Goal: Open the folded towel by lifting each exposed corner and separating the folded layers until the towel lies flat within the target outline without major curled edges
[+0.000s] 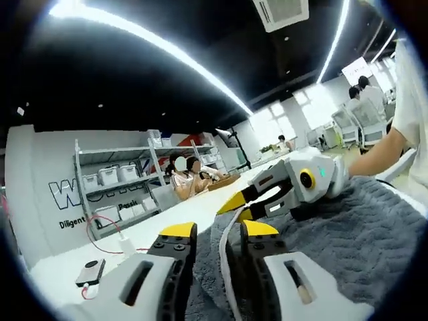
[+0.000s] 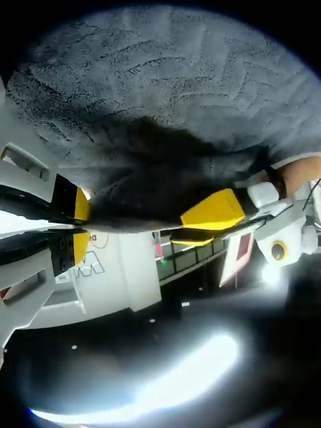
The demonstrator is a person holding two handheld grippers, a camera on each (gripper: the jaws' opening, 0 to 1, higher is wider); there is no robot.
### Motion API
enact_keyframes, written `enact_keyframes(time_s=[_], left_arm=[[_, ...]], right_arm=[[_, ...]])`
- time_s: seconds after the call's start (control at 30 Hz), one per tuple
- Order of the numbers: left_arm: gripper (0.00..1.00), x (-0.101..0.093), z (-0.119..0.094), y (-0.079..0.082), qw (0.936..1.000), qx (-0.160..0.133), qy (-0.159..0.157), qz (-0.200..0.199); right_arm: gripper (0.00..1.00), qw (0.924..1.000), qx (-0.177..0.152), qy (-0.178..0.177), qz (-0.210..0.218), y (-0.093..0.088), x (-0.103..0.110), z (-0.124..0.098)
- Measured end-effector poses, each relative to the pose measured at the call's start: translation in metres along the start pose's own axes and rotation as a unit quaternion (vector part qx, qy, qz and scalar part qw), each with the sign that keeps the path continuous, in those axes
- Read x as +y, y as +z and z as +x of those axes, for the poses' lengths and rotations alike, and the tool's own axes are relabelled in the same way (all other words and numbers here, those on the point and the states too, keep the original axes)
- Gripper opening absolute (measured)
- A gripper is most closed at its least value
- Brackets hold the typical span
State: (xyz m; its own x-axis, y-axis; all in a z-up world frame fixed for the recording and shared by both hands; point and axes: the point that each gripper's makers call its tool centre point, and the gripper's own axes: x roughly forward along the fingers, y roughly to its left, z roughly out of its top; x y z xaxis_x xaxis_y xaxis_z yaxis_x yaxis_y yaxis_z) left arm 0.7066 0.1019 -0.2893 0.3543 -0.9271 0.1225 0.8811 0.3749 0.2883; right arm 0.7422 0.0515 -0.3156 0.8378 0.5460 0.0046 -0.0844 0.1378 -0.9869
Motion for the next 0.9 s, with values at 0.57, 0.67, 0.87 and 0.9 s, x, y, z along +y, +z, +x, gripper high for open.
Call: enact_keyframes(time_s=[0.57,0.67,0.87,0.9], left_arm=[[0.24,0.031,-0.013,-0.008,0.9981,0.026,0.057,0.002],[0.16,0.042,-0.018,-0.018,0.9934,0.058,0.081,0.057],[0.01,0.052,-0.025,-0.035,0.9815,0.111,0.107,0.114],[0.01,0.054,-0.026,-0.039,0.979,0.122,0.11,0.121]], right_arm=[[0.0,1.0,-0.001,0.002,-0.009,0.0,0.001,0.001],[0.0,0.9999,-0.002,0.002,-0.01,0.0,0.001,0.001],[0.0,1.0,-0.002,0.001,-0.007,0.0,0.0,0.0],[0.0,1.0,-0.002,0.001,-0.007,0.0,0.0,0.0]])
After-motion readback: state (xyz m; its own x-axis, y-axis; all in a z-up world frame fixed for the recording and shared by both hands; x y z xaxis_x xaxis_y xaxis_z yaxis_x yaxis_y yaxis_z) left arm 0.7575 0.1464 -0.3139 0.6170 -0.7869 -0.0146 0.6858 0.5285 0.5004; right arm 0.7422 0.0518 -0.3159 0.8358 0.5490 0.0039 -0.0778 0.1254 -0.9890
